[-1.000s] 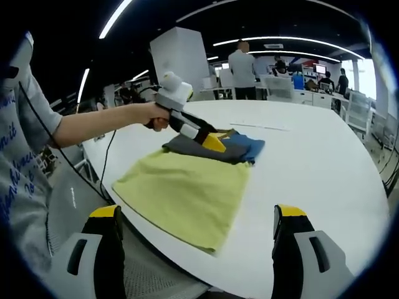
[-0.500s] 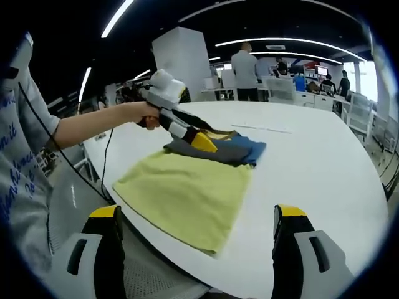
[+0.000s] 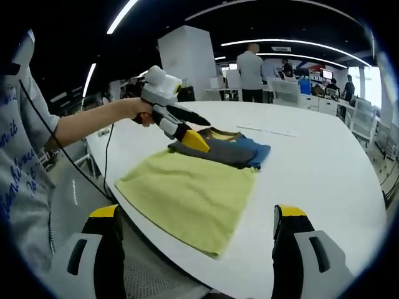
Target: Fold the garment on the visible template until the final outline fits inside the template.
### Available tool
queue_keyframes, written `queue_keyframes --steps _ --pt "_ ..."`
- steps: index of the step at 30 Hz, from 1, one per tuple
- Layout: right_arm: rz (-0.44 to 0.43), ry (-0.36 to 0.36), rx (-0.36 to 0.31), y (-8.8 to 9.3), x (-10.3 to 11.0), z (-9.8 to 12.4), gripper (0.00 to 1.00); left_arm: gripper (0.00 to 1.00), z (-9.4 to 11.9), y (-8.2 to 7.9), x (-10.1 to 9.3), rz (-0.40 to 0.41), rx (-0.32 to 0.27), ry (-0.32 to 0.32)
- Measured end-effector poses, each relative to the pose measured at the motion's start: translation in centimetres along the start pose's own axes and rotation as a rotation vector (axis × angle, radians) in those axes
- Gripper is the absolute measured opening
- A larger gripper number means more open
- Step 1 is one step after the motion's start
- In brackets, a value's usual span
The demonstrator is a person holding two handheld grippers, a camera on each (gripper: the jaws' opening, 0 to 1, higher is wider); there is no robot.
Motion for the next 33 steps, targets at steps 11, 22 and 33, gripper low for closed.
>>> queue_keyframes --steps 11,22,33 --pt "0.010 0.001 0.008 -0.1 0.3 0.1 1.00 1.00 1.6 0.0 0.8 -0.016 0.005 -0.041" --pt "0.023 0.003 0.017 -0.2 0.7 0.1 1.00 1.00 4.2 -0.1 0.6 -0.022 -0.019 -0.062" --pt "0.047 -0.007 0.041 -0.2 1.4 -0.3 1.00 1.00 7.2 1.1 0.0 -0.020 -0.026 -0.070"
Point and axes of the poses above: the point that each gripper's makers call its tool centre point, and the gripper's own axes: z roughly backward along the fingers, x roughly to its left, y roughly out of its underside, the point moved 1 cm from there along z, roughly backward along the fingers, and after that the axes turned 3 degrees about -z, right-handed, at the moved point
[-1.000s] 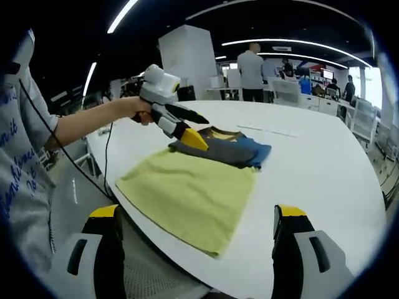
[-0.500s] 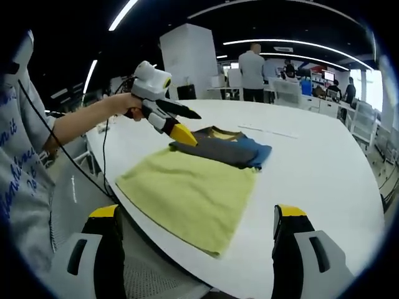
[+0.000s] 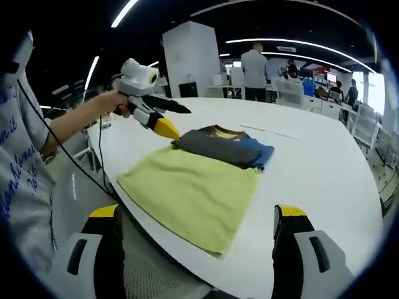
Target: Fold the garment on the visible template until the final outline fits inside the template.
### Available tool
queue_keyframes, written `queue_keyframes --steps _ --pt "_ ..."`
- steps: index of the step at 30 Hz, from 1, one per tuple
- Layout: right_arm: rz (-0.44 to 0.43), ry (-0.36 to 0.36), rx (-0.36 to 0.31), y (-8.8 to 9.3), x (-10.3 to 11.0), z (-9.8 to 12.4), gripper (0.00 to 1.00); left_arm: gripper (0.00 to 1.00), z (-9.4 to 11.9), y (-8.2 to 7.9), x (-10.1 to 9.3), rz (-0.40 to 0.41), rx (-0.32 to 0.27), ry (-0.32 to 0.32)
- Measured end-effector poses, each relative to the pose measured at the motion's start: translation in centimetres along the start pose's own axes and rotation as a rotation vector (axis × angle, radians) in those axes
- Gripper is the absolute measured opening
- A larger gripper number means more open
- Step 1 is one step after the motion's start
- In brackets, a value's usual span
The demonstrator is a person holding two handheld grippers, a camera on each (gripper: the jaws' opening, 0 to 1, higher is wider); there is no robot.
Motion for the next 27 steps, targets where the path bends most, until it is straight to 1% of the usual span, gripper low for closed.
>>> queue_keyframes --steps 6,9,12,18,21,23,27 --pt "0.009 -0.005 0.005 -0.2 0.2 -0.3 1.00 1.00 1.1 0.7 -0.3 0.013 0.002 -0.004" --pt "0.014 -0.002 0.003 -0.5 0.1 -0.2 1.00 1.00 1.8 0.8 -0.5 0.051 -0.006 -0.019" --pt "0.018 0.002 0.006 -0.5 0.0 -0.2 1.00 1.00 2.5 0.9 -0.3 0.044 -0.015 -0.036" --pt "0.029 -0.002 0.008 -0.7 0.2 -0.3 1.00 1.00 3.5 1.1 -0.4 0.043 -0.016 -0.041" --pt "0.042 -0.001 0.018 -0.6 0.3 -0.3 1.00 1.00 3.9 1.6 -0.6 0.049 0.001 -0.042" --pt "0.043 -0.002 0.018 -0.7 0.4 -0.4 1.00 1.00 4.2 2.0 -0.7 0.031 0.019 -0.047" --pt "0.047 -0.003 0.016 -0.8 0.5 -0.3 1.00 1.00 4.8 2.3 -0.6 0.038 0.017 -0.052"
Point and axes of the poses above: the point that each gripper's makers call its tool centre point, and the gripper's own axes: z roughly backward along the fingers, x roughly to its left, y roughly out of its underside, the point moved 1 cm from there along z, roughly backward along the fingers, and after that the axes turned 3 degrees about -z, right-handed, at the moved point
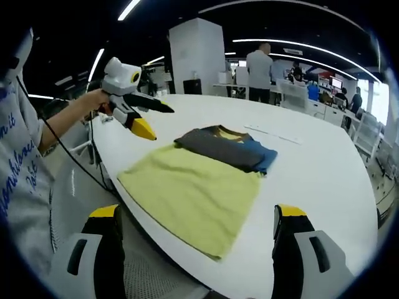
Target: Fold the garment on the visible template until the final outline fits inside the template.
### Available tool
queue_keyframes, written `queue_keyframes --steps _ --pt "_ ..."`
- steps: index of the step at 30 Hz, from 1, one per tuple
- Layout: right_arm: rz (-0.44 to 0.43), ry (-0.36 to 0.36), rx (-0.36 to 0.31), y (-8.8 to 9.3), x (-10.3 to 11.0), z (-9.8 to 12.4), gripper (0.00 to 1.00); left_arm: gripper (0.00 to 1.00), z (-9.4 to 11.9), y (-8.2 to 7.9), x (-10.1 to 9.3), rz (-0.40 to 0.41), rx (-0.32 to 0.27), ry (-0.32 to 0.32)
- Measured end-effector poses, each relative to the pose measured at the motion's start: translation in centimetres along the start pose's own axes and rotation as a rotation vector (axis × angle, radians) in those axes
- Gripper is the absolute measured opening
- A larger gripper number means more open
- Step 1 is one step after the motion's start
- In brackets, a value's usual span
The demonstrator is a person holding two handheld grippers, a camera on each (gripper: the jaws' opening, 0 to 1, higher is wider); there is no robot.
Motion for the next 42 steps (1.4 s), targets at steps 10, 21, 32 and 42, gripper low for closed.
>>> queue_keyframes --steps 10,21,32,42 --pt "0.012 0.016 0.009 -0.2 -0.2 0.0 1.00 1.00 1.9 1.0 -0.2 0.018 0.001 -0.026" --pt "0.024 0.009 0.011 -0.5 0.5 -0.2 1.00 1.00 4.5 1.6 -0.5 0.053 -0.023 -0.073" --pt "0.039 0.011 0.011 -0.9 0.9 -0.2 1.00 1.00 6.5 2.9 -0.5 0.089 -0.043 -0.110" --pt "0.054 0.013 0.006 -1.2 1.1 0.0 1.00 1.00 7.7 3.8 -1.4 0.087 -0.041 -0.117"
Point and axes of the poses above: the point that each gripper's makers call its tool centre point, and the gripper's own axes: z roughly backward along the fingers, x roughly to its left, y roughly out of its underside, the point moved 1 cm from there along z, roughly backward along the fingers, and after that the axes turned 3 degrees about -z, right-handed, at the moved point
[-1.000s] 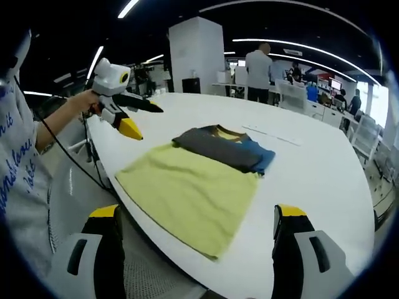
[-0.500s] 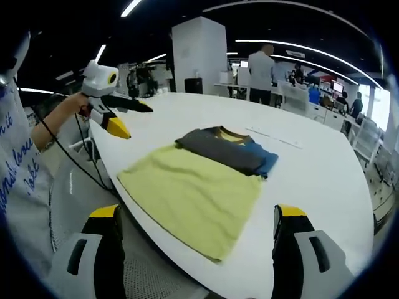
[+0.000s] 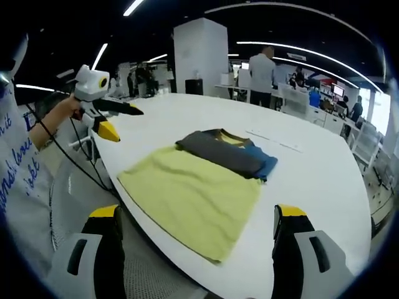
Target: Fold the garment on the visible template until the final outline fits inside the template.
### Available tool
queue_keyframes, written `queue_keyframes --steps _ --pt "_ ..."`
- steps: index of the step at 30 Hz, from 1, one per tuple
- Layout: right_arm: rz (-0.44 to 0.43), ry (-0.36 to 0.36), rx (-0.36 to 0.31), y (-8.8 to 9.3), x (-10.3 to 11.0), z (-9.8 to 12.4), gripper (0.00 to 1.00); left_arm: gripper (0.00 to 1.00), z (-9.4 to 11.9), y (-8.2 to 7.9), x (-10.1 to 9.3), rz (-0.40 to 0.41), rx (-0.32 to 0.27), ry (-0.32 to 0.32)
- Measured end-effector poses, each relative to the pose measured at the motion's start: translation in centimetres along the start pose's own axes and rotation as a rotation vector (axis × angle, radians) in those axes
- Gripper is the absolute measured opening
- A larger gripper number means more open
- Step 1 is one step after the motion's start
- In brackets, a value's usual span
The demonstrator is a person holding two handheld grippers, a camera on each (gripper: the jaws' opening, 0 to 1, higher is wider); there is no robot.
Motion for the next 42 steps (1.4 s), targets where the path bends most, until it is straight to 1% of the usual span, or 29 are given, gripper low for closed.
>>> queue_keyframes --steps 5,9,12,19,24,30,38,42 --pt "0.006 -0.001 -0.003 -0.1 0.2 0.1 1.00 1.00 0.6 0.4 -0.4 0.000 0.000 0.000" --pt "0.007 0.002 -0.003 -0.1 0.4 0.3 1.00 1.00 1.1 0.8 -0.3 0.007 0.000 -0.010" --pt "0.008 0.003 0.001 0.1 0.5 0.3 1.00 1.00 1.4 1.2 -0.1 0.033 -0.005 -0.018" --pt "0.005 0.003 0.012 0.4 0.7 0.3 1.00 1.00 2.0 2.1 -0.3 0.041 0.006 -0.029" --pt "0.000 0.005 0.009 0.3 0.8 0.2 1.00 1.00 2.3 2.4 -0.2 0.029 0.013 -0.036" --pt "0.008 0.003 0.020 0.5 1.1 0.0 1.00 1.00 2.5 2.4 -0.4 0.038 0.006 -0.033" --pt "-0.005 0.004 0.022 0.7 1.0 0.1 1.00 1.00 2.8 3.3 -0.3 0.036 0.037 -0.043" --pt "-0.005 0.009 0.036 1.2 1.0 -0.1 1.00 1.00 3.0 4.0 -0.3 0.044 0.046 -0.042"
Point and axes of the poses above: the point that each gripper's makers call its tool centre point, and the gripper's own axes: z roughly backward along the fingers, x roughly to its left, y roughly out of its underside, the point moved 1 cm from there along z, roughly backward along the fingers, and after that the axes turned 3 degrees about -z, right-handed, at the moved point
